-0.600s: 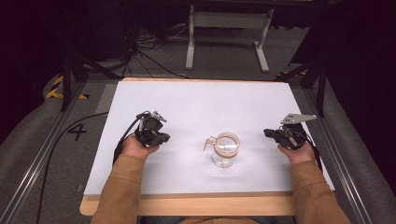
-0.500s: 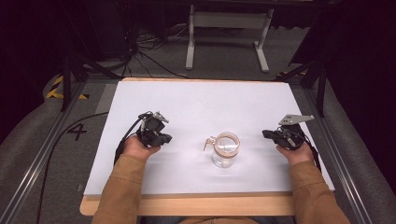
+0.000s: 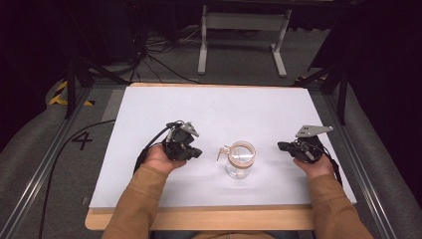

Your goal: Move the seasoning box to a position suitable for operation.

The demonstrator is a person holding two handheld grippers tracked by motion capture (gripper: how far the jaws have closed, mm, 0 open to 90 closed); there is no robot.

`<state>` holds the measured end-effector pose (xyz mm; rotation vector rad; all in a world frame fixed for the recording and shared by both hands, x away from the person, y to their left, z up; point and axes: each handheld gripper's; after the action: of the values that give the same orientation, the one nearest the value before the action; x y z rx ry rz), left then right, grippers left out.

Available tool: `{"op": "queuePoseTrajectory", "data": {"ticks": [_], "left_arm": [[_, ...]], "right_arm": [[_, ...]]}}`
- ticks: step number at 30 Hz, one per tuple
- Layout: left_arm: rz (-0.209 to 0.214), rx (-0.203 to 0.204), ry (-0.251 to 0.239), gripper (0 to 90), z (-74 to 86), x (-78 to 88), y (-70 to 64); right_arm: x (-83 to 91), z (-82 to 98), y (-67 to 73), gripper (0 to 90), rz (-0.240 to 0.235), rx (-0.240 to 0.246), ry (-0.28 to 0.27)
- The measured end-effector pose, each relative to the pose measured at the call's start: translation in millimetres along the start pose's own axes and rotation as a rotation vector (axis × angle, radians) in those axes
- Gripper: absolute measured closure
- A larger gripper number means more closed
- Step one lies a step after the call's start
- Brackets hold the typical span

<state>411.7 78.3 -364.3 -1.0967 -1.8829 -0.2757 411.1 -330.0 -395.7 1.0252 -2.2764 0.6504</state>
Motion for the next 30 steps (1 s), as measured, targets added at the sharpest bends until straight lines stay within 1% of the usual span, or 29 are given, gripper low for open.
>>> {"op": "queuePoseTrajectory", "data": {"ticks": [1,3,4,5,6,7,8,10,11,13,17,18,19,21,23,25,26,28,30], "left_arm": [[0.007,-0.013,0.007,89.8,-2.2,-1.4,-2.8],[0.034,-0.037,0.015,89.7,-6.1,-4.9,-8.9],[0.045,-0.058,0.013,89.7,-8.2,-7.6,-13.5],[0.054,-0.072,0.023,89.6,-9.6,-8.7,-16.2],[0.068,-0.096,0.024,89.6,-11.1,-11.4,-19.7],[0.078,-0.12,0.041,89.6,-13.0,-13.3,-22.7],[0.088,-0.134,0.056,89.6,-14.1,-16.6,-26.6],[0.105,-0.158,0.073,89.6,-15.9,-23.0,-30.1],[0.105,-0.158,0.073,89.6,-15.9,-23.0,-30.1],[0.108,-0.178,0.097,89.6,-17.7,-29.5,-31.3],[0.117,-0.162,0.075,89.5,-19.8,-39.4,-28.0],[0.123,-0.152,0.078,89.5,-20.2,-41.6,-27.0],[0.129,-0.149,0.076,89.5,-20.7,-44.2,-25.8],[0.131,-0.135,0.083,89.6,-21.7,-49.8,-23.4],[0.127,-0.134,0.085,89.6,-22.7,-53.8,-20.8],[0.129,-0.12,0.082,89.6,-23.2,-56.5,-19.2],[0.123,-0.115,0.086,89.6,-24.0,-56.5,-18.1],[0.112,-0.103,0.073,89.6,-25.3,-56.3,-15.6],[0.122,-0.095,0.068,89.8,-26.2,-55.6,-13.6]], "right_arm": [[1.0,0.6,1.0,89.3,-0.003,0.001,0.003],[2.1,1.7,2.6,89.1,0.0,0.005,0.006],[3.0,2.1,3.7,89.0,-0.001,0.004,0.005],[3.8,2.9,4.7,88.9,0.0,0.009,0.007],[4.4,3.3,5.5,88.7,0.002,0.01,0.007],[5.1,4.0,6.4,88.7,0.003,0.017,0.007],[5.9,4.5,7.6,88.6,0.003,0.016,0.006],[6.8,5.5,9.3,88.5,0.005,0.02,0.011],[6.8,6.2,10.3,88.4,0.007,0.022,0.011],[7.1,6.6,11.4,88.4,0.004,0.024,0.012],[8.4,7.6,15.5,88.0,0.009,0.039,0.02],[9.1,7.9,16.2,87.9,0.013,0.039,0.021],[9.9,8.4,16.6,87.9,0.014,0.039,0.024],[11.1,9.8,17.3,87.8,0.018,0.039,0.024],[11.8,11.2,18.1,87.7,0.02,0.036,0.025],[12.3,11.9,18.9,87.6,0.02,0.04,0.026],[13.1,12.0,20.5,87.6,0.02,0.039,0.027],[13.8,12.4,22.3,87.5,0.022,0.045,0.029],[14.2,13.1,23.8,87.4,0.023,0.048,0.029]]}}
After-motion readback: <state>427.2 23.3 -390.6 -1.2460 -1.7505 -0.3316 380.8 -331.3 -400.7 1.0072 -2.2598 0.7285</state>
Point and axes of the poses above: each handheld gripper's, and its own axes: x roughly backward along the jaws, z roughly out of its underside, y roughly to its left, and after that the axes turned 12 degrees about x, right-handed
